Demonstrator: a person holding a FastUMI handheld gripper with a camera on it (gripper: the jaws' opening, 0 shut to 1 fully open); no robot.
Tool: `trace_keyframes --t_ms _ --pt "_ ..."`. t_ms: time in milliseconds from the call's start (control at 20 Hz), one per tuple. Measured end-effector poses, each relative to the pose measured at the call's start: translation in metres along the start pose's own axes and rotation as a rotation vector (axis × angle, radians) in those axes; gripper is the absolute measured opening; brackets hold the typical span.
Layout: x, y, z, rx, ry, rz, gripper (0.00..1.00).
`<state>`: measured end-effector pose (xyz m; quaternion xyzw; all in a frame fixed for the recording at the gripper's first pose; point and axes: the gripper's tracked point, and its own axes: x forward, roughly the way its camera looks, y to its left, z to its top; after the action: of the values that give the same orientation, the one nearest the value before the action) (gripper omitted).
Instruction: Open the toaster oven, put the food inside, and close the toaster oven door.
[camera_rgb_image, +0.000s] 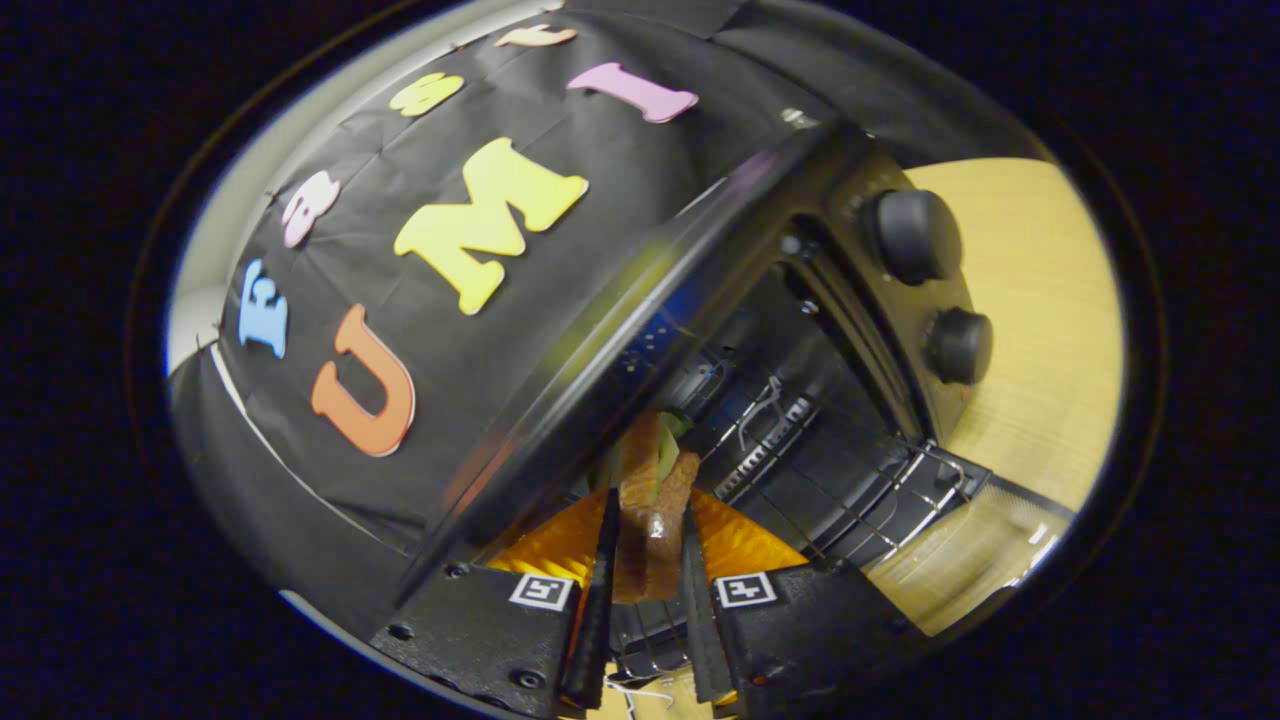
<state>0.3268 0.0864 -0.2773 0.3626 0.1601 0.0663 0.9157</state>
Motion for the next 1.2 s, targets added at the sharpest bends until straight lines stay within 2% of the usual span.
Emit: trace_keyframes --t_ms 150,250,350,400,500,700,900,1000,1050,1100,1200 --pt "0.000 0.002 0.001 -0.120 0.024 0.002 0.40" --pt "-0.001 0.003 0.000 -0.139 0.048 0.012 0.43" --pt "-0.002 -0.001 -0.007 -0.173 0.119 0.001 0.59" --pt "0.000 -0.008 -0.018 -0.238 0.192 -0.038 0.67" --pt "0.000 -0.008 -0.016 -0.379 0.194 -0.044 0.83" --pt "-0.006 -0.005 -0.017 -0.549 0.203 -0.079 0.93" --pt "-0.009 0.001 -0.017 -0.712 0.220 -0.112 0.94" --pt "-0.010 -0.001 -0.021 -0.739 0.259 -0.110 0.95" --pt "-0.006 0.001 -0.024 -0.742 0.263 -0.092 1.00" --pt "-0.007 0.001 -0.025 -0.754 0.269 -0.092 1.00" --pt "-0.008 -0.006 -0.027 -0.798 0.278 -0.126 1.00"
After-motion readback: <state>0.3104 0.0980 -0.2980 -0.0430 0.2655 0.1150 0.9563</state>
